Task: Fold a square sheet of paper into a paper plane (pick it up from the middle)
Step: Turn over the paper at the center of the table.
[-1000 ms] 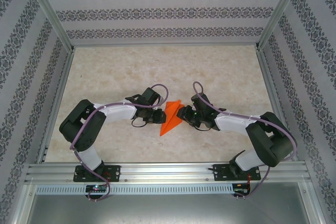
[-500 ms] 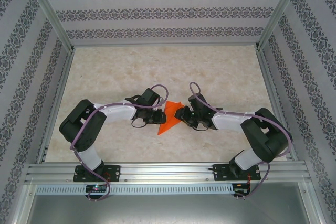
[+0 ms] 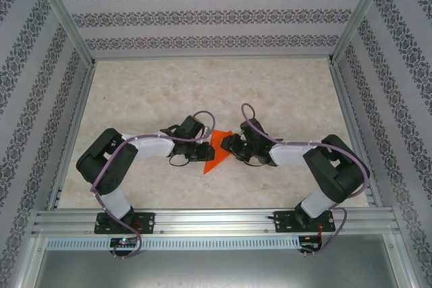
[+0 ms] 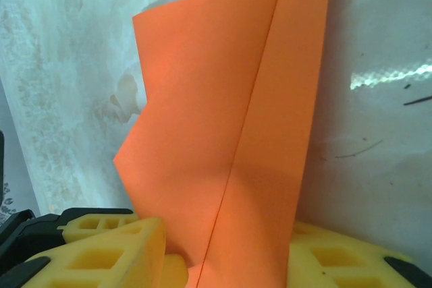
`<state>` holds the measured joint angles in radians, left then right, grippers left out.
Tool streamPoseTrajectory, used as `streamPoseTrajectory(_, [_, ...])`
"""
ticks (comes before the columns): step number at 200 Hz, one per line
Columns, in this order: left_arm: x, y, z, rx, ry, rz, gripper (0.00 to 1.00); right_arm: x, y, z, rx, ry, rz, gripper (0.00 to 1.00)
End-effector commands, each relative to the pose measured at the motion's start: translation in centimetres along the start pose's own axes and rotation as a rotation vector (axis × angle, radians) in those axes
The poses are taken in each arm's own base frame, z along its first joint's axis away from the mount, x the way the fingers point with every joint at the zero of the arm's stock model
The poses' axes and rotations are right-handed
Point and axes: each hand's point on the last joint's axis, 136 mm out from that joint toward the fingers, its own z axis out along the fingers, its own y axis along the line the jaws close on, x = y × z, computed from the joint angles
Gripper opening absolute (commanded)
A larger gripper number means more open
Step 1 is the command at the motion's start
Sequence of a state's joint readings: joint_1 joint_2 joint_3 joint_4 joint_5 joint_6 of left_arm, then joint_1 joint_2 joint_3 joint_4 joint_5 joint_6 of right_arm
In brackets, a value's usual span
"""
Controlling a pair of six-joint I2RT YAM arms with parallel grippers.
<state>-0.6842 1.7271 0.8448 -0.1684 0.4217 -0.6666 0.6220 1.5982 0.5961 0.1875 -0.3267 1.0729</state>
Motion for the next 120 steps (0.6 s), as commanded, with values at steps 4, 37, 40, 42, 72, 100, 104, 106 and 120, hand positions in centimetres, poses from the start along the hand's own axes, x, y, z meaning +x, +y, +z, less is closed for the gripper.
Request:
streamPoseTrajectory(4, [0.2,-0.9,-0.1,0.037,-0.011,-0.002,0.25,-0.5,2.1,0.3,-0.073,-0.01,-0.024,0.46])
streamPoseTrajectory(37, [0.0,-1.2,-0.1,0.055,-0.019,-0.019,0.24,-0.5,3.3,0.6,-0.132,-0.006,-0.034,0.46])
streamPoseTrajectory(40, [0.0,-1.2,-0.1,0.059,-0.019,-0.023,0.24,-0.5,3.4,0.6,-0.133,-0.005,-0.036,0.46])
streamPoseTrajectory(42, [0.0,-1.3,-0.1,0.063,-0.019,-0.023,0.24,-0.6,3.4,0.7,-0.132,-0.005,-0.037,0.46])
streamPoseTrajectory(72, [-0.2,-1.0,-0.2,0.065,-0.03,-0.053,0.24,-1.0,3.0,1.2,-0.107,-0.014,-0.047,0.45])
streamPoseTrajectory(100, [-0.6,-0.4,-0.7,0.069,-0.054,-0.077,0.26,-0.7,2.6,1.8,-0.097,0.0,-0.072,0.44])
streamPoseTrajectory(104, [-0.6,-0.3,-0.8,0.07,-0.055,-0.078,0.27,-0.7,2.6,1.9,-0.101,0.002,-0.076,0.43])
streamPoseTrajectory(106, [-0.6,-0.3,-0.9,0.07,-0.056,-0.078,0.27,-0.7,2.7,1.9,-0.104,0.004,-0.08,0.43])
streamPoseTrajectory(120, [-0.7,0.0,-1.3,0.066,-0.062,-0.075,0.3,-0.6,2.6,2.0,-0.105,0.009,-0.093,0.41])
